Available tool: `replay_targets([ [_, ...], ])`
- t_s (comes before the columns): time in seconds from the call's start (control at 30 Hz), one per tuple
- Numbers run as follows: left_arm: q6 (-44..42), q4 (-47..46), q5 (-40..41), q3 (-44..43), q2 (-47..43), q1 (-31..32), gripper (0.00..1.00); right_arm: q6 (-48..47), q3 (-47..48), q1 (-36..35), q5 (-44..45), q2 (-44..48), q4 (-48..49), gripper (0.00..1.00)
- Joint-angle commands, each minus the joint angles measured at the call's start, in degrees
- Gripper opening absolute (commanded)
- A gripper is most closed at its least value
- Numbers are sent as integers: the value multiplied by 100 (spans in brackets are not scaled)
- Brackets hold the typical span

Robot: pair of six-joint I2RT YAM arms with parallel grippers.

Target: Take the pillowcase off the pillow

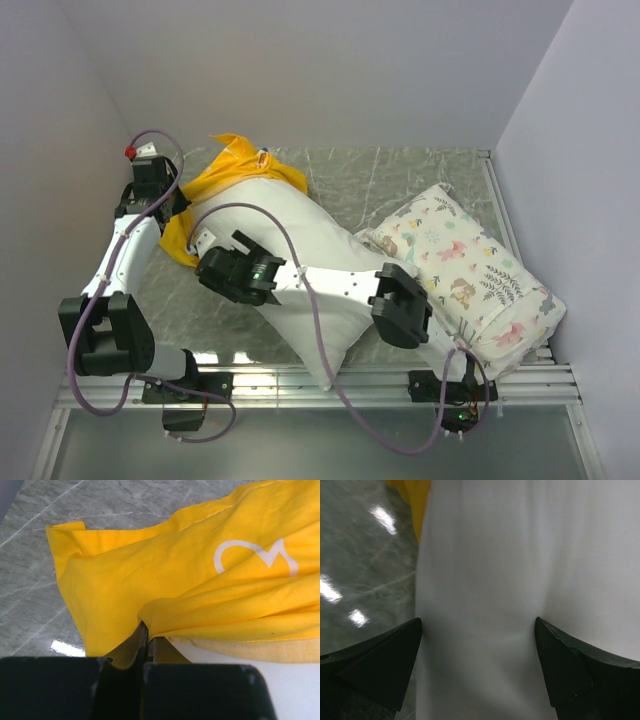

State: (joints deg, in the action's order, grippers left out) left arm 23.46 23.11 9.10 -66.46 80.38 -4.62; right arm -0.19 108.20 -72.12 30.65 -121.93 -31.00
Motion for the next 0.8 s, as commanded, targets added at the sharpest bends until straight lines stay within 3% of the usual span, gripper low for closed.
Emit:
replay_targets([
  [0.0,9,-290,-23,-69,-268,-4,1,10,333,171,906,-409,-415,100],
  [0.03,9,-281,-31,-104,-294,5,1,253,350,215,1046,-472,-520,99],
  [0.1,27,-246,-40,-166,-312,-4,1,448,604,382,1188,-647,-792,81],
  [0.13,27,-237,-40,-236,-321,5,1,545,701,443,1119,-657,-1080,64],
  [0.17,44,-220,-40,-271,-321,-3,1,607,772,479,996,-648,-1188,16],
  [0.23,53,-202,-49,-402,-295,-3,1,695,816,584,812,-385,-1294,1],
  [0.37,36,-167,126,-596,-198,5,1,1186,677,1006,-627,492,-1277,0],
  [0.4,27,-141,196,-631,-189,-3,1,1301,354,1146,-1440,982,-1172,0],
  [0.47,0,-123,302,-754,-154,-39,1,1591,-52,1533,-2113,1494,-716,0],
  [0.77,53,44,119,-1571,294,-373,6,2233,-1740,2394,-3749,3533,313,0],
])
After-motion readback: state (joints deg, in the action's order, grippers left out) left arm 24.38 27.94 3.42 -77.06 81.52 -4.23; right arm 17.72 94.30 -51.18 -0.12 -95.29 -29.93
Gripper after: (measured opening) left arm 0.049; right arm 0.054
